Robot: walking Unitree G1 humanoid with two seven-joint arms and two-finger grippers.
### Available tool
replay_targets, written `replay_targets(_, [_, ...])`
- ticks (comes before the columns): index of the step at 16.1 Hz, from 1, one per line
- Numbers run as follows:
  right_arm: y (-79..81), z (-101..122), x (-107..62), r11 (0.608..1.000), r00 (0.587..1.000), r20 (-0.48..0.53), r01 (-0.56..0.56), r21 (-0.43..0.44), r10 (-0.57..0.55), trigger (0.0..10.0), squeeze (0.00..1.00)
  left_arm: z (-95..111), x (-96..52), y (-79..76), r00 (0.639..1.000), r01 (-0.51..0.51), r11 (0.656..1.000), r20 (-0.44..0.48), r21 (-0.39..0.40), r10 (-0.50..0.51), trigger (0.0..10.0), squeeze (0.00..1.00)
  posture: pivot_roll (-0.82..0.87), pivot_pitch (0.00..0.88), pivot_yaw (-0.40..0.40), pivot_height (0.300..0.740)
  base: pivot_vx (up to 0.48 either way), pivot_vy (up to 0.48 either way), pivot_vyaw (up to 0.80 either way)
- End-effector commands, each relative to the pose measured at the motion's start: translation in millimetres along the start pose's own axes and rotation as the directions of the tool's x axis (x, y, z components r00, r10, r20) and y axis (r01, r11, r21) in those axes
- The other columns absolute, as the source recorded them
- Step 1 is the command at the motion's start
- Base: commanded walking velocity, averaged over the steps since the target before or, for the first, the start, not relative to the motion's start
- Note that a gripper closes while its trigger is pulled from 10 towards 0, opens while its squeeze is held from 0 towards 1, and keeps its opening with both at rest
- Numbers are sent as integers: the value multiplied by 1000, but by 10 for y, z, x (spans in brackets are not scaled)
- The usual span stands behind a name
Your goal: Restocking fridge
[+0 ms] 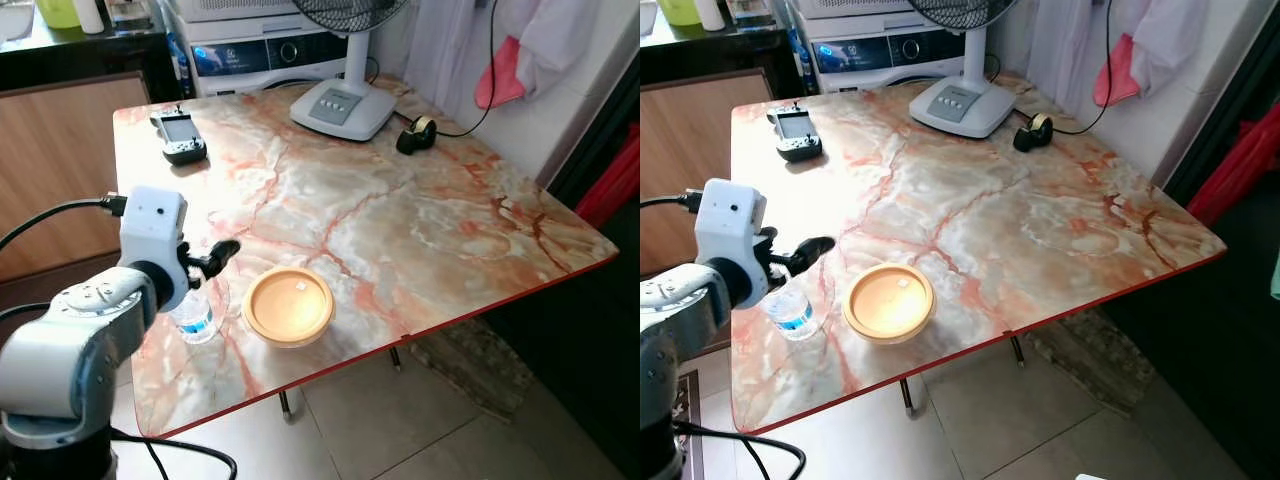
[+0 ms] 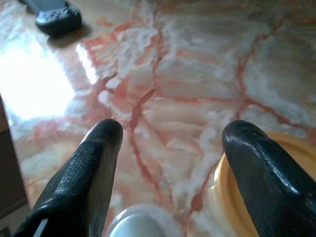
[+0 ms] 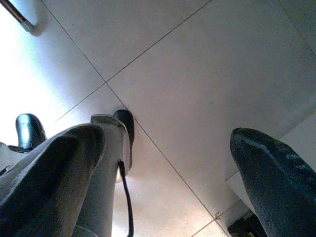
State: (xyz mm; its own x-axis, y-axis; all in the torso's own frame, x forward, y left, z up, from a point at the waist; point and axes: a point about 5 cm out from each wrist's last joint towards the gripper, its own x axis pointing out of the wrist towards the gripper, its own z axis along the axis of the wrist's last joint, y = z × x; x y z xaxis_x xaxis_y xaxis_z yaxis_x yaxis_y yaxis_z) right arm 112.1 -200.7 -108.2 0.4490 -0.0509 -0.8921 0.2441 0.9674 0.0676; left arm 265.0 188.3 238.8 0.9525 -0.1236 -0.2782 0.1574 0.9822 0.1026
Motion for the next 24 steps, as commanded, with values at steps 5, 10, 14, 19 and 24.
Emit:
replay_targets(5, [-21,-50,-10,1000,1000,-22,6,0,-6,10000,0,-90,-92,47,994,18,1000,-109,6,-17,10000,0,236,62,-53,740,0,0,0])
replay_targets(10, [-33,-58,-13,1000,1000,-24,4,-6,-4,10000,0,-189,-98,18,987,17,1000,-158,-2,-17,10000,0,228,50,-55,740,0,0,0])
replay_targets(14, [-37,-62,-16,1000,1000,-23,3,-4,-3,10000,0,-221,-99,34,984,-6,1000,-178,30,11,10000,0,226,42,-57,740,0,0,0])
replay_targets(19, [-41,-62,-17,1000,1000,-21,1,-2,-1,10000,0,-274,-89,27,980,-15,999,-196,52,25,0,0,225,44,-58,740,0,0,0])
replay_targets(24, [-54,-59,-18,1000,1000,-21,0,-6,0,10000,0,-272,-81,41,981,-35,995,-187,92,52,0,0,227,55,-63,740,0,0,0])
